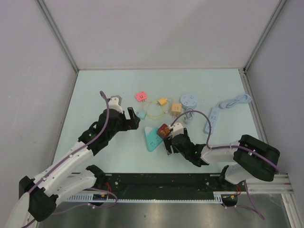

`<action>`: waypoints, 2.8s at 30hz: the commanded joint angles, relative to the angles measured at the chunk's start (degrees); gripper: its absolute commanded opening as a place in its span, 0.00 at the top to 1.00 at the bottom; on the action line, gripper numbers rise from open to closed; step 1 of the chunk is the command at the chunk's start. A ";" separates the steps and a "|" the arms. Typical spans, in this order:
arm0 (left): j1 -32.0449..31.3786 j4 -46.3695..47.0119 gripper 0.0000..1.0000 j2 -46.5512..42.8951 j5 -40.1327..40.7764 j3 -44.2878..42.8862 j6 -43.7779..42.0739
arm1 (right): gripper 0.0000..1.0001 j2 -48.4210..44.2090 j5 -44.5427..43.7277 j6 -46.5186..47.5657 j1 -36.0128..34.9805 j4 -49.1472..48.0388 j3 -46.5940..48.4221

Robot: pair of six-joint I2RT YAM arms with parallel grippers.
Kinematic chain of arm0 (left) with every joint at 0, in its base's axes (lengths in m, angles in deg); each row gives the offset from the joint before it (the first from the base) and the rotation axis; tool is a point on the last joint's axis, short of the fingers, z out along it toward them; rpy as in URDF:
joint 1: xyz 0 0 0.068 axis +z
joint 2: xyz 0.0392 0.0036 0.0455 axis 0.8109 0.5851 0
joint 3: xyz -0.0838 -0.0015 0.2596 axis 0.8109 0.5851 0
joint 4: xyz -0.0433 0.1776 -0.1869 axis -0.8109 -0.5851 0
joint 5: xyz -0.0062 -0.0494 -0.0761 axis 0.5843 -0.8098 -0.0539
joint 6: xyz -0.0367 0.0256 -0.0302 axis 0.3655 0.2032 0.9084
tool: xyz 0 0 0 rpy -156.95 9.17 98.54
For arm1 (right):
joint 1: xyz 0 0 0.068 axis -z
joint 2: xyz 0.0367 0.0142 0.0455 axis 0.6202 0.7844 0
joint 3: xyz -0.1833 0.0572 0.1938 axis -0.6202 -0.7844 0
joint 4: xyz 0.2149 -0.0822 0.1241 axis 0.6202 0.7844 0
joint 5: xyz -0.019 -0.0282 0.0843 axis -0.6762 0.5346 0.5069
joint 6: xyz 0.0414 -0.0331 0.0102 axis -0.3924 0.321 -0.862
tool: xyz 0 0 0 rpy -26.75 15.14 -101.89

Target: Insert the plug

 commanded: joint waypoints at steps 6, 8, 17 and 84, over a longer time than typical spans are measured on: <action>0.13 3.14 0.00 -2.40 -3.91 -5.10 -3.23 | 0.60 -2.38 -3.80 0.66 -0.35 -0.21 -0.21; 0.22 3.32 0.00 -2.49 -4.97 -6.33 -3.24 | 0.75 -4.57 -3.62 1.01 -0.35 1.37 -0.21; 0.05 8.85 0.00 -1.00 -21.40 -8.44 -3.59 | 0.93 -24.52 -1.34 4.08 -0.27 13.59 2.24; -4.00 26.87 1.00 12.63 -24.93 -7.12 31.20 | 0.03 -29.28 29.42 -3.89 13.70 10.61 19.30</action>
